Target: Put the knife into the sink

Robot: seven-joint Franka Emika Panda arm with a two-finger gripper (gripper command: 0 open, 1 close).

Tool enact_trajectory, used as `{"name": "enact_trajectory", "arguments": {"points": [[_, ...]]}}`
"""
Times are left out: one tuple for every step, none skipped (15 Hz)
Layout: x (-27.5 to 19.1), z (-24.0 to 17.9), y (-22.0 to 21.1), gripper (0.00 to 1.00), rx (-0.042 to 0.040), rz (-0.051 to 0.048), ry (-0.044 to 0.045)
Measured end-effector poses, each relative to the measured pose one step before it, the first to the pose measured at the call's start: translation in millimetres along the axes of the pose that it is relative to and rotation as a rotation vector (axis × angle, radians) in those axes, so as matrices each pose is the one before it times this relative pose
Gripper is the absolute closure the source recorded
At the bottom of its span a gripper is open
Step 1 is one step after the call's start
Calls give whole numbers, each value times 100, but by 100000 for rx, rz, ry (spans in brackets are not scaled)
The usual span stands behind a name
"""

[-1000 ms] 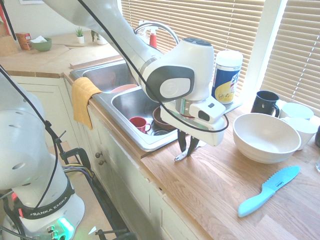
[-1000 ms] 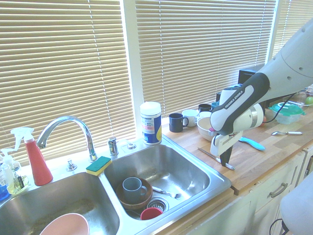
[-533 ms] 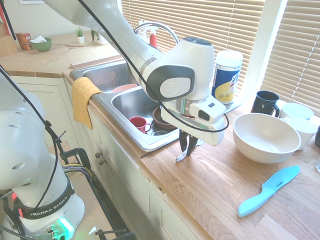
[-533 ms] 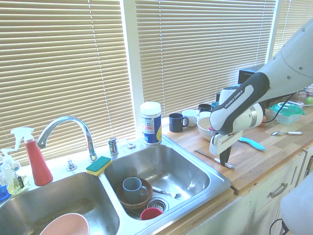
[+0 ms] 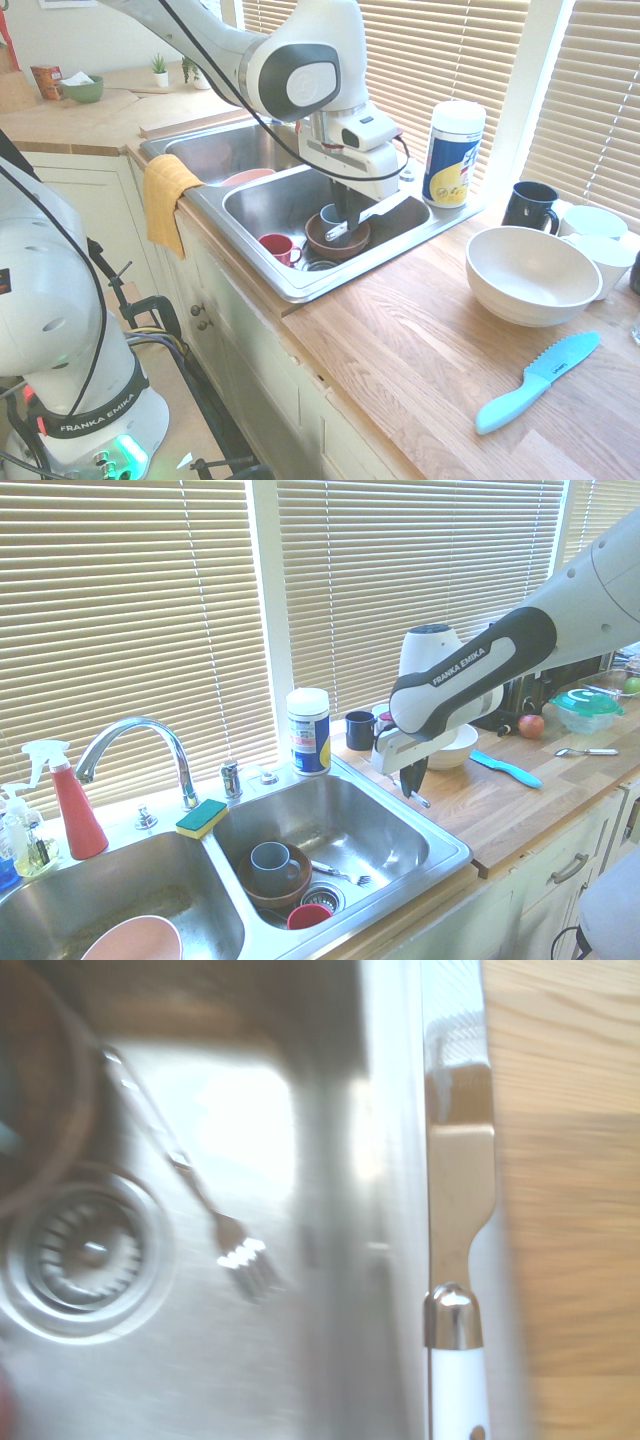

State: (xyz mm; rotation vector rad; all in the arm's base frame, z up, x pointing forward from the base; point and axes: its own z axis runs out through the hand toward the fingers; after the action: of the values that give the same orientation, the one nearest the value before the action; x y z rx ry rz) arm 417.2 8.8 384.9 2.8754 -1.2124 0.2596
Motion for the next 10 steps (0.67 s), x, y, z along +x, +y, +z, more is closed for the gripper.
{"name": "enact_trajectory", "arguments": {"points": [[-1586,-11,-1582,100,-38,2293,594],[-1419,160,-1426,100,-81,2143,174],[-1148,271,-1363,100,-68,1709,77],[-882,440,-1336,100,176,1443,23],[-790,706,-1232,100,-288,1114,159],[-666,911,-989,100,-634,1046,534],[-712,1155,-812,100,-641,1153,439],[-660,1244,-653,100,-631,619,-224],[-651,1280,-560,100,-627,-298,-594],[-511,1172,-460,100,-540,-521,-609]]}}
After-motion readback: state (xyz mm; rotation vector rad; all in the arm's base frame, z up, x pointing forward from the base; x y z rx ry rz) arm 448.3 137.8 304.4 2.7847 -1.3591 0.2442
